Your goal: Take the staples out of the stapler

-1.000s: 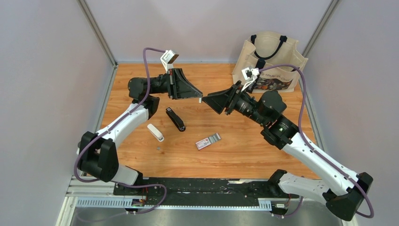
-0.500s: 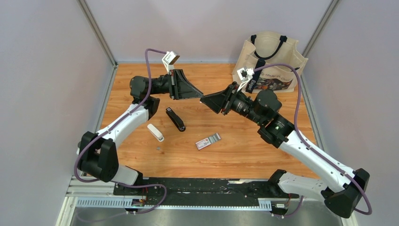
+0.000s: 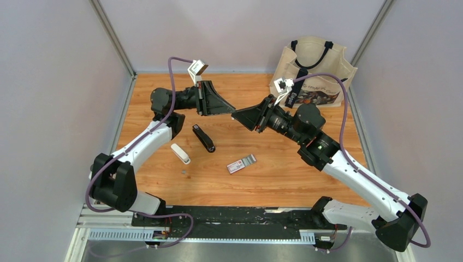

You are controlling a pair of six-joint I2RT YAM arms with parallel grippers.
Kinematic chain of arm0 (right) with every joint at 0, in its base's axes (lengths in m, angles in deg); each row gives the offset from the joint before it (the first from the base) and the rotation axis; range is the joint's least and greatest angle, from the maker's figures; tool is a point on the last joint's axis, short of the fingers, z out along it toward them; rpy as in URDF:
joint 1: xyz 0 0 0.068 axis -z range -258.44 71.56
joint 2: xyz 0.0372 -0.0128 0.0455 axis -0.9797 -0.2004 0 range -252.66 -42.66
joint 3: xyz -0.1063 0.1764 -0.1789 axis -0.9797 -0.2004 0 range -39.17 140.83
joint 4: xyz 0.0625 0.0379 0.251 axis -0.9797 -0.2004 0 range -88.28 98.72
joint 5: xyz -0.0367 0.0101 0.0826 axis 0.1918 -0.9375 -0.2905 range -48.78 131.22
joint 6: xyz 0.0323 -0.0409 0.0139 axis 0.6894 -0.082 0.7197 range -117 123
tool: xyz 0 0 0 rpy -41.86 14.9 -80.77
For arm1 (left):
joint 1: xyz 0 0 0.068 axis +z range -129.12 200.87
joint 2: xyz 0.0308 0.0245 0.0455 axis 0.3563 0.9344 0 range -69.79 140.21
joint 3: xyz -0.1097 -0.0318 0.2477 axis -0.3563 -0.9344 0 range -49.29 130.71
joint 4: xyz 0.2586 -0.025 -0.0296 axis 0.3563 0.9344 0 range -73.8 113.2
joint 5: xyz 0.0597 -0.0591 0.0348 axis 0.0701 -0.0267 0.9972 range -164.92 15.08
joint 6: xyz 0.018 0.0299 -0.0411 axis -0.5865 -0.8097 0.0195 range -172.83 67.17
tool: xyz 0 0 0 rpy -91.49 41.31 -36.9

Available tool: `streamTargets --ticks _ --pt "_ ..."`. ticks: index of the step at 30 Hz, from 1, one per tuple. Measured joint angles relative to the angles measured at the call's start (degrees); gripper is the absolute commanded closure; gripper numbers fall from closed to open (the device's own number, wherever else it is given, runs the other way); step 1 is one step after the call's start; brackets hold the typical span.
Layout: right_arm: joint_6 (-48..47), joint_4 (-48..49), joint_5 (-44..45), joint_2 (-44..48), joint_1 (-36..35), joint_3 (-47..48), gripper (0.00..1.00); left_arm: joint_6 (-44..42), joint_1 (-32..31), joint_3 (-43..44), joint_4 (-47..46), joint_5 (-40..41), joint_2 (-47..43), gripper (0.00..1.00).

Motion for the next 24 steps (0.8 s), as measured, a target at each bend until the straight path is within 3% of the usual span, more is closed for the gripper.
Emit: streamTargets --ticks 8,16,24 --pt "0.33 0.74 -0.02 0.02 -0.20 -0.68 0.63 -0.15 0.00 0.00 0.50 -0.04 0.00 0.85" --pt "0.42 0.96 0.09 0.02 -0.20 -0.81 0.71 -0.50 0.00 0.00 0.55 -0.09 0.00 0.85" --pt "0.90 1.46 0.15 0.13 -0.22 -1.66 0.63 -1.42 0.00 0.00 1.70 -0.50 -0.11 0.85"
